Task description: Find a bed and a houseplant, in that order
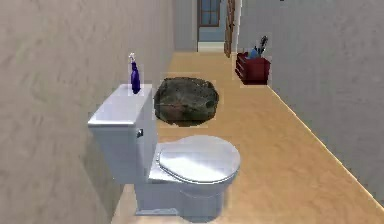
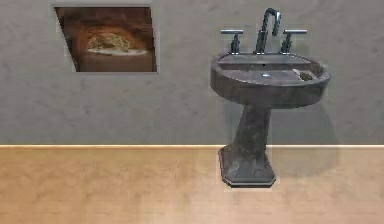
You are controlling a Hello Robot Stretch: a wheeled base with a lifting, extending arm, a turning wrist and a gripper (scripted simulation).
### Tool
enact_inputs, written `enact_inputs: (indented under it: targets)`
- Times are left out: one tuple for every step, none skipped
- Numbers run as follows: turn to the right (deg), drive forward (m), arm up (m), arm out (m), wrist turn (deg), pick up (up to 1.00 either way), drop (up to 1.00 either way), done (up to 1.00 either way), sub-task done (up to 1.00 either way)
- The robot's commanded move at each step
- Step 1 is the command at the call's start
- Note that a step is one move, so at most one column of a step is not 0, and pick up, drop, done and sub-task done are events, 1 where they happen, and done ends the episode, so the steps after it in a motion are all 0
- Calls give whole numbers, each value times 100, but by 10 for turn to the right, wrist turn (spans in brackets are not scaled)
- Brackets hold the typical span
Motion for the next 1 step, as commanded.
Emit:
enact_inputs:
  targets:
    - [450,0,0,0,0,0,0,0,0]
